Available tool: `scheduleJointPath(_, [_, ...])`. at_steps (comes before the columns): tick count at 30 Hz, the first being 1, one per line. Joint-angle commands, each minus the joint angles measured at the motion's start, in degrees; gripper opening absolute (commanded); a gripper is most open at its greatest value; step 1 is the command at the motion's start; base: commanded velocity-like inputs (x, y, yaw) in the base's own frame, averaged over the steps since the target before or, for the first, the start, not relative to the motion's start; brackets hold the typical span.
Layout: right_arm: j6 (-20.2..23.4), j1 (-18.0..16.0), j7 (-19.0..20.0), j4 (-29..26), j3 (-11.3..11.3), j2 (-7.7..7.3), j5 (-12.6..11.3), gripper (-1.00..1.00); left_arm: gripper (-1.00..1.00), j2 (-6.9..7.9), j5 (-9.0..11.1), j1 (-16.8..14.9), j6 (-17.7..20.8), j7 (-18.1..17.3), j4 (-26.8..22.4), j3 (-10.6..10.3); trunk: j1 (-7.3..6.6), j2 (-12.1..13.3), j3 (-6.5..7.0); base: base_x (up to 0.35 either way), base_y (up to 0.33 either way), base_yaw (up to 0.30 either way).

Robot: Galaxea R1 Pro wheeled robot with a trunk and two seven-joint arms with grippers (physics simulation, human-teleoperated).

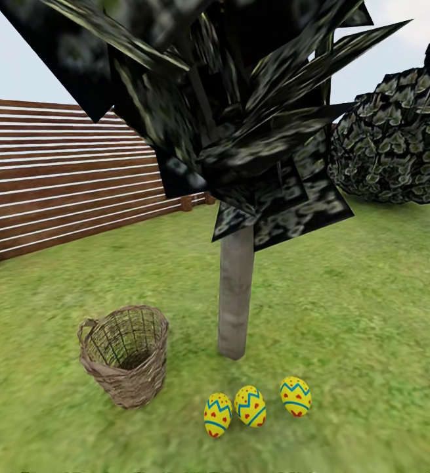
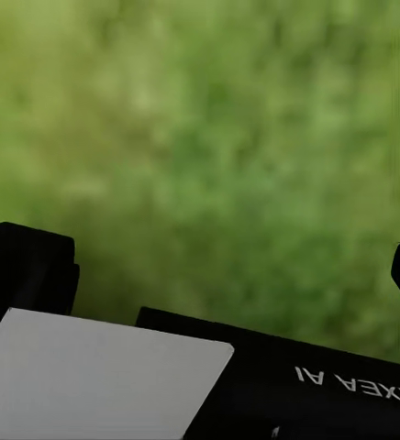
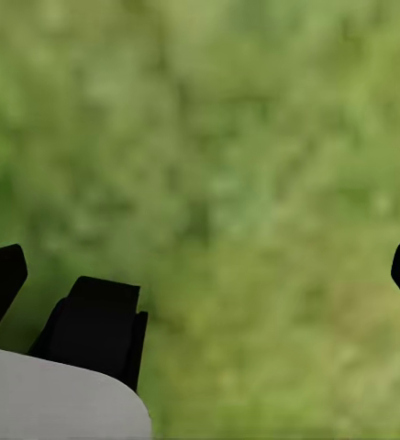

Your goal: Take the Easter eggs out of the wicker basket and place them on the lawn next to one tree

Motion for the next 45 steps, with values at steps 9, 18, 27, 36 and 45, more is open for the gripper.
scheduleJointPath(9, [-0.2,-0.07,0.13,0.16,-0.49,-0.03,0.45,1.0,1.0,0.1,0.28,0.01,0.15,-1.2,-0.08,-0.39,-0.01,-0.02,-0.89,-0.245,0.0,0.0])
scheduleJointPath(18, [-0.14,-0.07,0.08,0.16,-0.49,-0.03,0.45,1.0,1.0,0.07,0.33,0.1,0.15,-1.23,-0.06,-0.37,-0.45,0.78,-1.36,-0.202,0.0,0.0])
scheduleJointPath(27, [-0.38,-0.07,0.09,0.14,-0.49,0.03,0.28,1.0,1.0,0.05,0.37,0.88,0.15,-1.13,0.27,-0.36,-1.55,2.78,-1.23,-0.002,0.0,0.0])
scheduleJointPath(36, [-1.05,-0.07,0.14,0.15,-0.49,0.06,0.48,1.0,1.0,0.56,0.37,0.98,0.42,-1.0,2.35,-0.19,-1.55,2.78,-1.32,0.0,0.0,0.0])
scheduleJointPath(45, [-1.08,-0.07,0.14,0.16,-0.49,0.06,0.52,1.0,1.0,2.79,0.19,0.98,0.25,-0.92,5.14,-0.3,-1.55,2.78,-1.32,0.0,0.0,0.0])
